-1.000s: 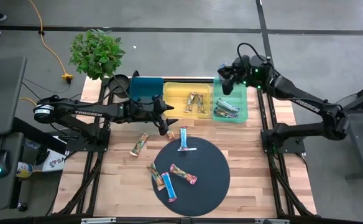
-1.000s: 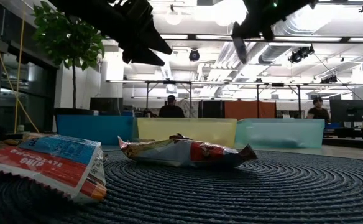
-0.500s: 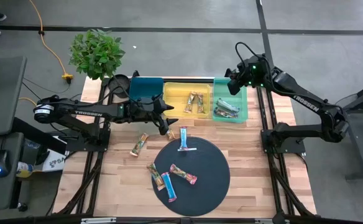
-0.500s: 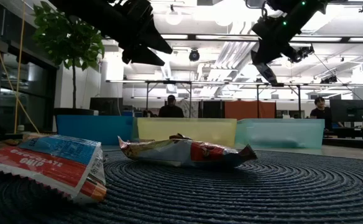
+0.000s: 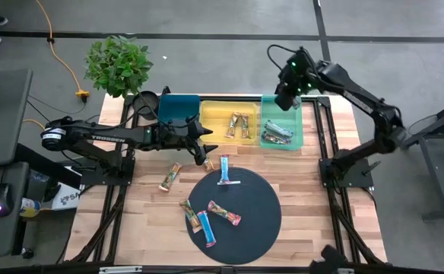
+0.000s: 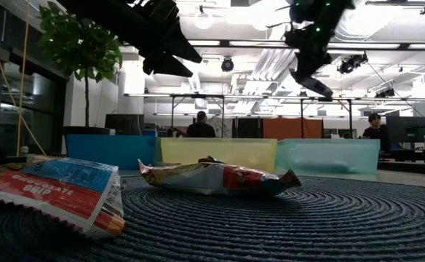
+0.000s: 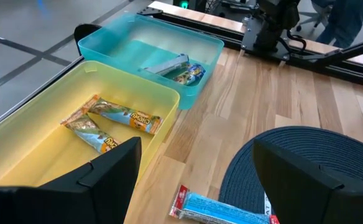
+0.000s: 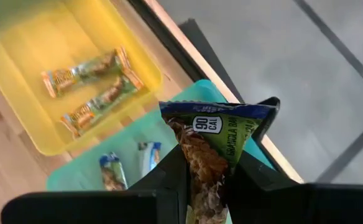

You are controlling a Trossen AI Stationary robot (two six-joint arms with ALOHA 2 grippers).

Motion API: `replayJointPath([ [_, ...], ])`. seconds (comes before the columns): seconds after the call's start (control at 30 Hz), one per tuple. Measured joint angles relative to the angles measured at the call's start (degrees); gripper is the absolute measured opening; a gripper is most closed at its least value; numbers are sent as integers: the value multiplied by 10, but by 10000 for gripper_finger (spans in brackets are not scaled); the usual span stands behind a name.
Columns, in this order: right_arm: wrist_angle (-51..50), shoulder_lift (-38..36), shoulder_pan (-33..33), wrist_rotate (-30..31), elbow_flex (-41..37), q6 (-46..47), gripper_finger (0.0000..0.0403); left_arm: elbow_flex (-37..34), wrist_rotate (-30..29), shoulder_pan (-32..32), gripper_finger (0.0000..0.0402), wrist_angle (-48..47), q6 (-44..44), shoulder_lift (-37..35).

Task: Pick and place Granola Bars by type
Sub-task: Put the violet granola bar into the green bin

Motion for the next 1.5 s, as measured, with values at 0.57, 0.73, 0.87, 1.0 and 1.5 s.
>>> replayJointPath([
  [0.57, -114, 195, -50, -63, 73, -98, 67, 0, 0, 0, 304, -13, -17, 0],
  [0.73, -114, 235, -47, -72, 73, -106, 67, 0, 0, 0, 304, -13, -17, 0],
  [0.87, -115, 266, -47, -75, 73, -102, 67, 0, 0, 0, 304, -14, -17, 0],
  [1.0, -117, 291, -47, -76, 73, -104, 67, 0, 0, 0, 304, -14, -17, 0],
  [1.5, -99, 355, -49, -72, 73, -65, 67, 0, 0, 0, 304, -26, -17, 0],
])
